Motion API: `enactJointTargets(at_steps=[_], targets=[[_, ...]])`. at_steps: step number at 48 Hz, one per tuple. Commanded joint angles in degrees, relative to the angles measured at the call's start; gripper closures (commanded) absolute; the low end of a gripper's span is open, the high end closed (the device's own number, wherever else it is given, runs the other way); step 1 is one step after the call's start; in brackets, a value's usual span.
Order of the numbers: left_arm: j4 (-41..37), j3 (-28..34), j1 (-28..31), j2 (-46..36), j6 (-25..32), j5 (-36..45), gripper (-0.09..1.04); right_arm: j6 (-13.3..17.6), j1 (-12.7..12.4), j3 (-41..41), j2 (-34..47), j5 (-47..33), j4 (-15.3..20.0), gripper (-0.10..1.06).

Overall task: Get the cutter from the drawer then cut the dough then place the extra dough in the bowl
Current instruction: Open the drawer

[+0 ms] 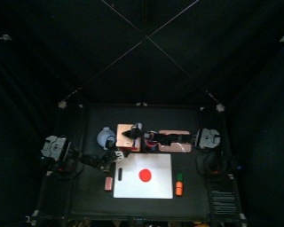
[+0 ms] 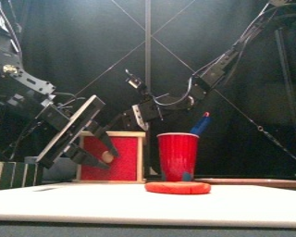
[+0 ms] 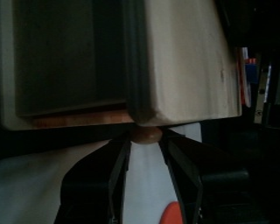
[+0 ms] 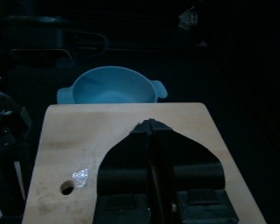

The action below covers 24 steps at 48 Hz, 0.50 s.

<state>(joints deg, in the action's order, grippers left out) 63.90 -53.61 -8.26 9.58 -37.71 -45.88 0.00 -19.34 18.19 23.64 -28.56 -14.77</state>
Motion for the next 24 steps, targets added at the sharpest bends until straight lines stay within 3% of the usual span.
enactJointTargets(at_steps=[1,24], targets=[[0.0,-0.1,0.7,-1.4,-0.2,-0.4,0.23,-0.1,0.1,0.2,-0.3,0.9,-0.2,1.02],[-0.6,-0.5,1.6,-2.4,-0.4,-0.7,0.23,-0.1,0.5,0.1,-0.3,1.9,-0.4,1.02]])
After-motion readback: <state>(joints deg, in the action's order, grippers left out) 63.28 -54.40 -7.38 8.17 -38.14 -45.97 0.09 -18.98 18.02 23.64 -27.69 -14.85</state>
